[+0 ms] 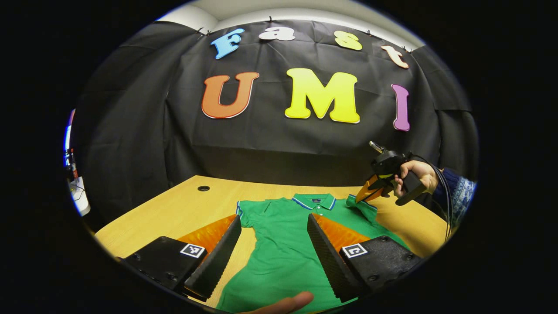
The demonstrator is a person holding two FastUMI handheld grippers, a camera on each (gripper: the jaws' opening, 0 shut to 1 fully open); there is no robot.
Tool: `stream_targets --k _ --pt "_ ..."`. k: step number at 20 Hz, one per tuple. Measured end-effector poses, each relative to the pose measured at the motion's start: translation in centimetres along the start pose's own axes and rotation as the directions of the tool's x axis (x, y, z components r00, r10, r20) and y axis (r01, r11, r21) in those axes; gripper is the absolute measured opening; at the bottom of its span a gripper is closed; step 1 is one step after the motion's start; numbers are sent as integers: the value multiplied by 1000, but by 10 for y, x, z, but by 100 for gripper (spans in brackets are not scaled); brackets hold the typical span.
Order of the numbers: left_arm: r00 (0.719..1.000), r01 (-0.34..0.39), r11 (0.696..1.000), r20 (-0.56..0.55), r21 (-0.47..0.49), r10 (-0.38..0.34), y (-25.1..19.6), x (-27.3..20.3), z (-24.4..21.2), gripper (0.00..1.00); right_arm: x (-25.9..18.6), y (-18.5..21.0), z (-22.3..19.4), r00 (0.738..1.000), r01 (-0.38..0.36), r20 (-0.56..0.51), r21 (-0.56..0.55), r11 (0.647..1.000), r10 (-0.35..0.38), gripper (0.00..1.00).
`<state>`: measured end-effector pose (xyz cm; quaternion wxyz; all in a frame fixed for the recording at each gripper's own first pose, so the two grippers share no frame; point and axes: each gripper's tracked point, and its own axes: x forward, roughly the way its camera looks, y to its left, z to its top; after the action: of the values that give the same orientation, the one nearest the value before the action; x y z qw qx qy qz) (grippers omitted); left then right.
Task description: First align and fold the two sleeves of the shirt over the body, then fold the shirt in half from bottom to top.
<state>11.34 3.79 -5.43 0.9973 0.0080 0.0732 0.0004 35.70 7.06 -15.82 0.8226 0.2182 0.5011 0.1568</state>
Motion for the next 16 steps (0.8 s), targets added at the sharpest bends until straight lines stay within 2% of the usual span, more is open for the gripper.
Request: stream_targets --k 3,6,10,11,12,16 --pt "1000 -26 1000 -15 -9 26 16 2 -6 98 5 18 -4 1000 -18 0 1 1000 18 0" --pt "999 -17 999 -29 -30 16 17 6 -11 98 6 42 -5 996 -83 24 5 997 83 0" --pt "997 -22 999 -72 -38 20 26 16 -19 98 -15 48 0 992 -84 86 -46 995 88 73" --pt "996 -30 998 -82 -52 26 30 20 -20 98 -21 48 1 990 -81 106 -67 994 88 75" --pt "995 -40 997 -92 -71 33 34 26 -21 98 -30 49 1 989 -77 123 -93 993 88 96" --pt "991 -64 990 -124 -124 49 51 53 -13 98 -74 51 1 968 -40 237 -192 980 86 96"
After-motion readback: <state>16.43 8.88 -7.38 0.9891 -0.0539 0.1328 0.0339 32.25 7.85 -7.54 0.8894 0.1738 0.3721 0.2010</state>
